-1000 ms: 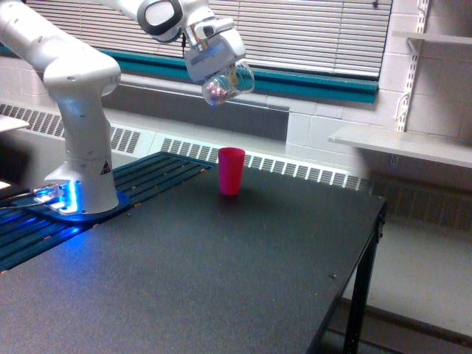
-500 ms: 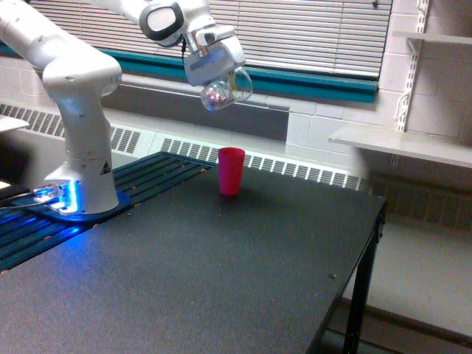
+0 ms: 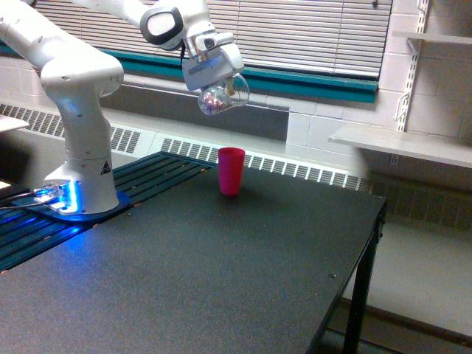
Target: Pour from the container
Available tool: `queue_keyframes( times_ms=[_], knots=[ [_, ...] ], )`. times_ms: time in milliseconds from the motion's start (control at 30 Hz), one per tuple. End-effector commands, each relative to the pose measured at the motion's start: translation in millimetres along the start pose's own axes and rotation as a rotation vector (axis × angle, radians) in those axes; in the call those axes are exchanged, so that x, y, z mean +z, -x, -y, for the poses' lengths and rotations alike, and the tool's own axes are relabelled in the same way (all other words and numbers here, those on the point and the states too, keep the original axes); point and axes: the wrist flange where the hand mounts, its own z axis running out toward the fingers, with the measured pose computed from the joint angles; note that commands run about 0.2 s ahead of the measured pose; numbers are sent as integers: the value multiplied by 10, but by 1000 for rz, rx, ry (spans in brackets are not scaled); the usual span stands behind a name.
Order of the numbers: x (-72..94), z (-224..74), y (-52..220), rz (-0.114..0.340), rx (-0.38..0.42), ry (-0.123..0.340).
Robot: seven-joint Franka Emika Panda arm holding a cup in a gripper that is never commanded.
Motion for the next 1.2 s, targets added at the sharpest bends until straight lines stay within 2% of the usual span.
queue_keyframes(
  times_ms=[33, 633, 1200],
  knots=[
    [173, -26, 146, 51, -48, 25],
    [419, 102, 308, 104, -96, 32],
    [588, 5, 353, 132, -205, 55]
  ],
)
